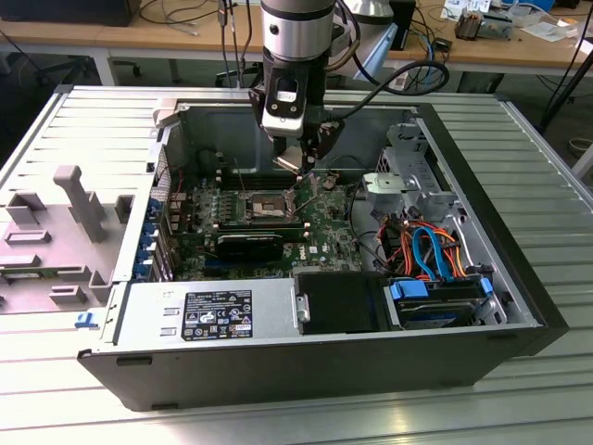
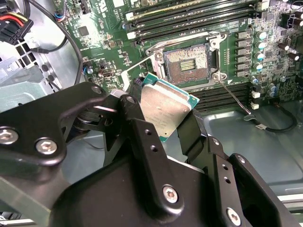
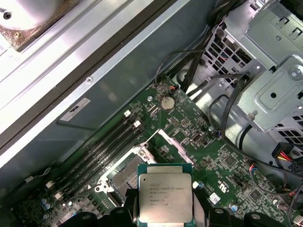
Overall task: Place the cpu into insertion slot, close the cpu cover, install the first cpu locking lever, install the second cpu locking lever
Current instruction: 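Place the cpu into insertion slot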
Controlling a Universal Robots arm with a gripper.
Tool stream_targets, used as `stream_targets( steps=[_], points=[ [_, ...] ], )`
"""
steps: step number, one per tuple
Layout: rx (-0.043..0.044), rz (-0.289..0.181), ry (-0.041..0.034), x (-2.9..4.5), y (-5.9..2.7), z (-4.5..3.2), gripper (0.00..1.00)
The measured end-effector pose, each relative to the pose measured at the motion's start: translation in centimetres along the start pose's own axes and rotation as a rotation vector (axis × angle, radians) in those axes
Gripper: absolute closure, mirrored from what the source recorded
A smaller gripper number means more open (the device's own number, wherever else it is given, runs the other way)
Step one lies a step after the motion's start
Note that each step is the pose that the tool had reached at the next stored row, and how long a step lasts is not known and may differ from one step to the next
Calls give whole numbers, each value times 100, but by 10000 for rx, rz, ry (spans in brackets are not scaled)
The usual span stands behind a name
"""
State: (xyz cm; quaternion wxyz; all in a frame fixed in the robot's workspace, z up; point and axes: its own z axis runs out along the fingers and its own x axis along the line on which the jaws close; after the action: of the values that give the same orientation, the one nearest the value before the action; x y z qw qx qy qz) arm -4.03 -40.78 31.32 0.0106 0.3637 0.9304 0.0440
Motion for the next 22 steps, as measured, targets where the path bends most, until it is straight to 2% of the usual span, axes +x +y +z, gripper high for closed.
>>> stream_targets(
  steps=[22],
  points=[
    [-4, 334, -31, 0, 0, 0, 45]
  ],
)
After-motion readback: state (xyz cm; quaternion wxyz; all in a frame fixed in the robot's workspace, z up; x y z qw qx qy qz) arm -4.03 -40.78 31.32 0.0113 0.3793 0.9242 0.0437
